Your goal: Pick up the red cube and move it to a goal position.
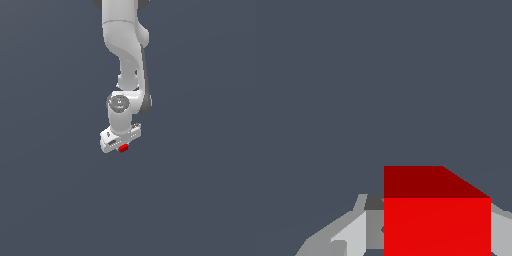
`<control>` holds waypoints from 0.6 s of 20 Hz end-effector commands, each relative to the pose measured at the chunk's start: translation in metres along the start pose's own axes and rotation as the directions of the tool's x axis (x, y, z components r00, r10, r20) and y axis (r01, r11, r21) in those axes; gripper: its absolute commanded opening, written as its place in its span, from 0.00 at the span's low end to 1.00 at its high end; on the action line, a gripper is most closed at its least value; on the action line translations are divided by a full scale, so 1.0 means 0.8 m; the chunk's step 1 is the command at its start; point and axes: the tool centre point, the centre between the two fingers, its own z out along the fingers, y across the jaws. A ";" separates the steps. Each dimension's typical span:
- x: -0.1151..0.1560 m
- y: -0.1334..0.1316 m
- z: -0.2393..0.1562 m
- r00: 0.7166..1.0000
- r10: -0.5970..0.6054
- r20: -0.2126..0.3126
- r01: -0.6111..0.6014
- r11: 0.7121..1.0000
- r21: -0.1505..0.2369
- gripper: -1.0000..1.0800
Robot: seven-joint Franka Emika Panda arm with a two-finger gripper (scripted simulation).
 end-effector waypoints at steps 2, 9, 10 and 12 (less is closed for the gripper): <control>-0.001 -0.003 -0.020 1.000 0.000 -0.001 0.000 1.000 -0.001 0.00; -0.006 -0.012 -0.084 1.000 0.000 -0.001 0.000 1.000 -0.001 0.00; -0.007 -0.014 -0.096 1.000 0.000 -0.001 0.000 1.000 -0.001 0.00; -0.008 -0.018 -0.122 1.000 -0.001 -0.001 0.001 1.000 -0.002 0.00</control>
